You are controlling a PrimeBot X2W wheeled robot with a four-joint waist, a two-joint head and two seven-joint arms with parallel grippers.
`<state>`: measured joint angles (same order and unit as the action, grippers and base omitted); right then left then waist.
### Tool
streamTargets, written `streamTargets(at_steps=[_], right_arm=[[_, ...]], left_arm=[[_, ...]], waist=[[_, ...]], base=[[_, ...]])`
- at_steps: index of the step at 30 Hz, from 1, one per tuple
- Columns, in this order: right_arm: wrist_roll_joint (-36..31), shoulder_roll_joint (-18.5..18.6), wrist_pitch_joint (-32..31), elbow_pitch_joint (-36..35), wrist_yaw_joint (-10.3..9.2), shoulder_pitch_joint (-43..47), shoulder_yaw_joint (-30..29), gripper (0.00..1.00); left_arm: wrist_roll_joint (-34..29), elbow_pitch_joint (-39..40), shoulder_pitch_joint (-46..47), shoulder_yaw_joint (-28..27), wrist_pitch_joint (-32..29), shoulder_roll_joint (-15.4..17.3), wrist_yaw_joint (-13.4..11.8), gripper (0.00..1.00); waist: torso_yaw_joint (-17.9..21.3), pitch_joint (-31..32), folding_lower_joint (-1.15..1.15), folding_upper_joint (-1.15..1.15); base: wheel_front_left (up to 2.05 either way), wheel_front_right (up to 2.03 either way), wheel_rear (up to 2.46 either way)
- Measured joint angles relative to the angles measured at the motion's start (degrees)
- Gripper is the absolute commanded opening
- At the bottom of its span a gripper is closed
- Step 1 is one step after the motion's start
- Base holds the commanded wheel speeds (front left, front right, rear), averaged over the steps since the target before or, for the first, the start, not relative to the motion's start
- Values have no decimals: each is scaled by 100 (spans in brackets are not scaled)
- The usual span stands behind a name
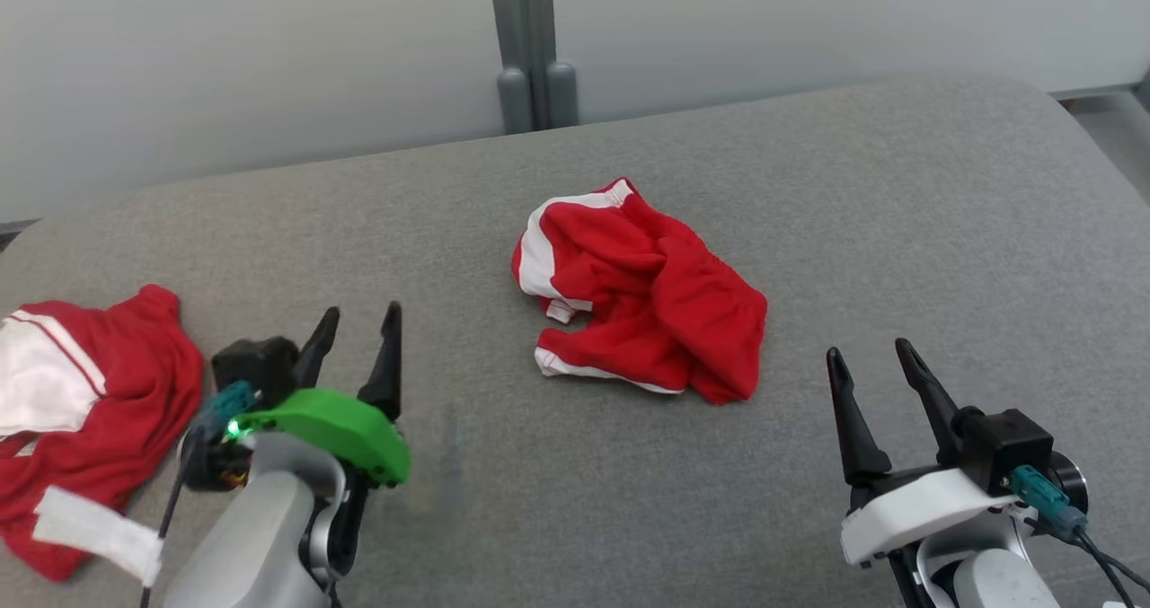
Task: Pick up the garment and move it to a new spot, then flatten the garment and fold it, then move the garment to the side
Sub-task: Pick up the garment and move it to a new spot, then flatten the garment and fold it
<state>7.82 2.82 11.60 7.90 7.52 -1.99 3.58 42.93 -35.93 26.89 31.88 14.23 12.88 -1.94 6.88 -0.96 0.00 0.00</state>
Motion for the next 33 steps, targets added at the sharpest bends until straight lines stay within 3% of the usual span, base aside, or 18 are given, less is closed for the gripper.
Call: streamTargets(at_steps=[5, 13, 21, 25, 33], right_arm=[[-35, -2, -42, -21, 0, 85, -154, 100], [-83, -2, -66, 99, 0, 197, -350, 100], [-52, -3, -68, 376, 0, 322, -483, 100], [-42, -2, -67, 458, 0, 352, -488, 100], [-1, -1, -77, 526, 0, 333, -430, 100]], left_arm=[[-115, 964, -884, -637, 74, 355, -172, 100], [-866, 2083, -2033, -1298, 90, 446, -235, 100], [-1354, 2566, -2663, -1617, 90, 368, 7, 100], [-1463, 2553, -2765, -1792, 90, 293, 198, 100], [-1586, 2391, -2782, -1939, 90, 118, 353, 100]], waist=[[-332, 117, 0, 0], [-733, 295, 0, 0], [-967, 498, 0, 0], [-1015, 551, 0, 0], [-972, 534, 0, 0]], base=[[0, 0, 0], [0, 0, 0], [0, 0, 0], [0, 0, 0], [0, 0, 0]])
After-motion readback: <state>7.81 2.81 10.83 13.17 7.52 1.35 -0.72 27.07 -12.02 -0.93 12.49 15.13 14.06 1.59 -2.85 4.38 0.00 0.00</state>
